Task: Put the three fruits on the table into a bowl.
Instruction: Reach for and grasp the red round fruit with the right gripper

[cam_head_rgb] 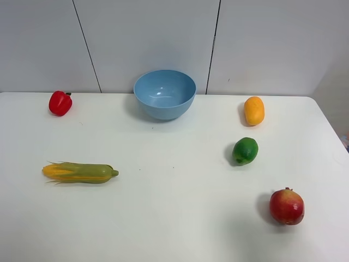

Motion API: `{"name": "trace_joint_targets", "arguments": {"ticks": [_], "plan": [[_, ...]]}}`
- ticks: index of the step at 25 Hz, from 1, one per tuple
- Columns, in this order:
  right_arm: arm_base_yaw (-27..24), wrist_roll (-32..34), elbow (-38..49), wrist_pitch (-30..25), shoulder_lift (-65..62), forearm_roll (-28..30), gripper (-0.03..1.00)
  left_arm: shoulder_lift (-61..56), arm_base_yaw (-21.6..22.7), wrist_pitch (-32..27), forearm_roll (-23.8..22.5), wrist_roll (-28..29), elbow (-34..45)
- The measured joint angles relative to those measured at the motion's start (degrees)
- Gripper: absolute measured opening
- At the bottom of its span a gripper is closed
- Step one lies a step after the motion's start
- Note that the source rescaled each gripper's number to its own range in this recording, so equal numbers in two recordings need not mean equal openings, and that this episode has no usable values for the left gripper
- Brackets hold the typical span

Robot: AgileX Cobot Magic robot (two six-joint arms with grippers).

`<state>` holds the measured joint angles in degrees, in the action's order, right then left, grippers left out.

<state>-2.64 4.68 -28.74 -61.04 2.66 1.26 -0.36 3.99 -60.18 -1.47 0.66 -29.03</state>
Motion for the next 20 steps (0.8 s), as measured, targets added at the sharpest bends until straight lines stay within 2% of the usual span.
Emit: {"name": "trace_joint_targets", "arguments": {"ticks": [20], "plan": [[0.00,0.08,0.00,0.00,0.00,0.00,1.00,0.00,0.00,0.00,0.00,0.00,0.00]]}}
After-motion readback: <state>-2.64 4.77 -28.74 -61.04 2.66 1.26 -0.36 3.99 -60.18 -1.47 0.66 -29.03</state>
